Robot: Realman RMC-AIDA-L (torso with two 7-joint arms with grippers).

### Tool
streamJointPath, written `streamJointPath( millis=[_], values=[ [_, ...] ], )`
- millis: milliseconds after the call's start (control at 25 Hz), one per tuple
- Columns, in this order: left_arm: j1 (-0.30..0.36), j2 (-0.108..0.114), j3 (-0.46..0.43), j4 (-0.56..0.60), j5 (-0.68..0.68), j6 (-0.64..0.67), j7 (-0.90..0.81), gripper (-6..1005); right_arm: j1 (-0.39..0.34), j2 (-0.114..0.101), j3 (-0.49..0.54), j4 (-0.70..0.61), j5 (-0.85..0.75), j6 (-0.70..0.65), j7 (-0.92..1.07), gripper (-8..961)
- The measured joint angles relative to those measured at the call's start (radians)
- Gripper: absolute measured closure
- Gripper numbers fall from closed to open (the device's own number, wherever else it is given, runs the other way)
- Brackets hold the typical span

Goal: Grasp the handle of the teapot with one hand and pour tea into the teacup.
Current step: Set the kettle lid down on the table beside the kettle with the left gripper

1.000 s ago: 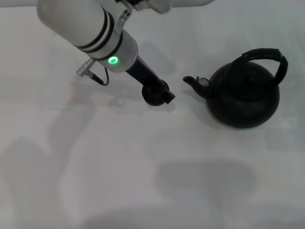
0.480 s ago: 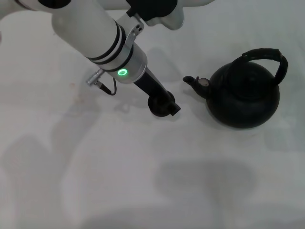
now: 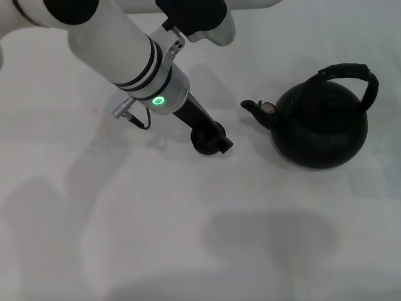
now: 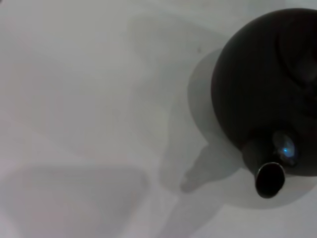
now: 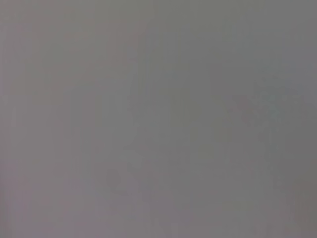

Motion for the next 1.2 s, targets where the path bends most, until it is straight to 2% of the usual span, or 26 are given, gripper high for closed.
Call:
streamJointPath(
  millis=[360, 1200],
  values=[
    [-0.007, -0.001, 0.049, -0.01, -0.014, 0.014, 0.011, 321, 0.0, 0.001, -0.001, 0.003, 0.0, 0.004, 0.003, 87],
    [-0.009, 0.001, 0.052, -0.024, -0.028, 0.011, 0.008, 321, -0.001, 0.002, -0.001, 0.004, -0.002, 0.004, 0.003, 87]
  ],
)
